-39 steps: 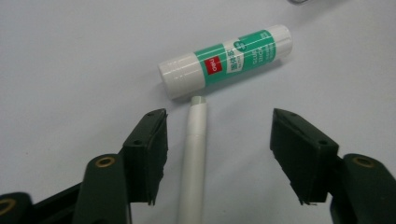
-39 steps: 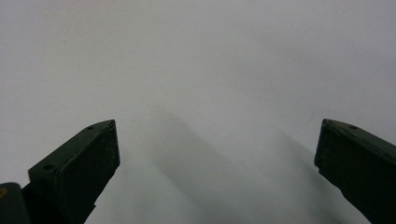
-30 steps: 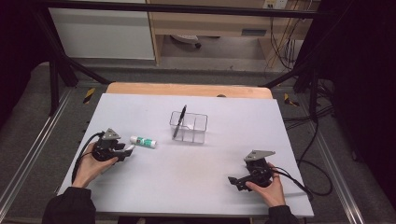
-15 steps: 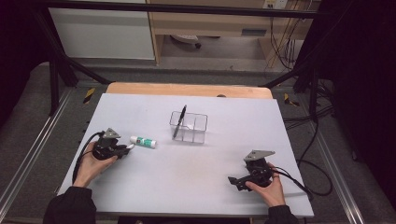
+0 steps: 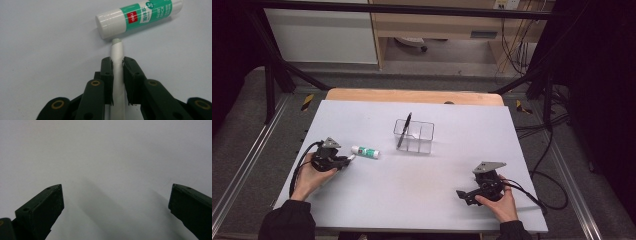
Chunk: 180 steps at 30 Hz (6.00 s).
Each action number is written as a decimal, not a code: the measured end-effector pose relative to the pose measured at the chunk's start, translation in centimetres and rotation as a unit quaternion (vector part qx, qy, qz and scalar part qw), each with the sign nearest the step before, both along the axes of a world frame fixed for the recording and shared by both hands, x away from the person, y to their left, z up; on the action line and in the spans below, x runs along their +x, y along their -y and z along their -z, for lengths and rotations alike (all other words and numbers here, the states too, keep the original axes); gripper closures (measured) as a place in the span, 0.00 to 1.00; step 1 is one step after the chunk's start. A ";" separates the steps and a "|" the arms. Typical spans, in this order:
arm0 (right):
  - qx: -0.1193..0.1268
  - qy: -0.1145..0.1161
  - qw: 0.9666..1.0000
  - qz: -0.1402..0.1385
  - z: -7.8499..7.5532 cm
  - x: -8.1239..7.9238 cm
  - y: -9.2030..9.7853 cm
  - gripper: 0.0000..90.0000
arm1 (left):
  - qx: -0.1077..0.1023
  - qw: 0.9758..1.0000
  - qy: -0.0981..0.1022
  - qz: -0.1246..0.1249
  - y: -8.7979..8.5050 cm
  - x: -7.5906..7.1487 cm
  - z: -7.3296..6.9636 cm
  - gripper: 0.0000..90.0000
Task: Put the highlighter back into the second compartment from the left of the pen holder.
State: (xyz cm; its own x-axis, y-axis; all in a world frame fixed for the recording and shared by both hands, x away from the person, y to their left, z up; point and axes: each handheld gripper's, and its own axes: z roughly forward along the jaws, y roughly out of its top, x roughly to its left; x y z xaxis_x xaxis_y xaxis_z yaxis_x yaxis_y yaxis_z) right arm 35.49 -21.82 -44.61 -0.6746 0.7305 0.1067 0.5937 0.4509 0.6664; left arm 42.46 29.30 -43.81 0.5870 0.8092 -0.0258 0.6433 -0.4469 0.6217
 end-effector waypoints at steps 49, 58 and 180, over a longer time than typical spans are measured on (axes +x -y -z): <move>0.000 -0.004 1.000 -0.001 0.1 0.0 -0.1 0.01 | 0.024 1.000 -0.016 -0.005 0.7 -0.2 -0.5 0.86; -0.001 -0.004 1.000 -0.001 0.1 0.0 -0.1 0.01 | 0.030 0.999 -0.023 -0.001 0.1 -0.8 -0.9 0.76; 0.002 0.006 1.000 0.001 -0.4 -0.1 0.3 0.01 | -0.150 0.967 0.197 0.052 17.4 1.3 -16.4 0.87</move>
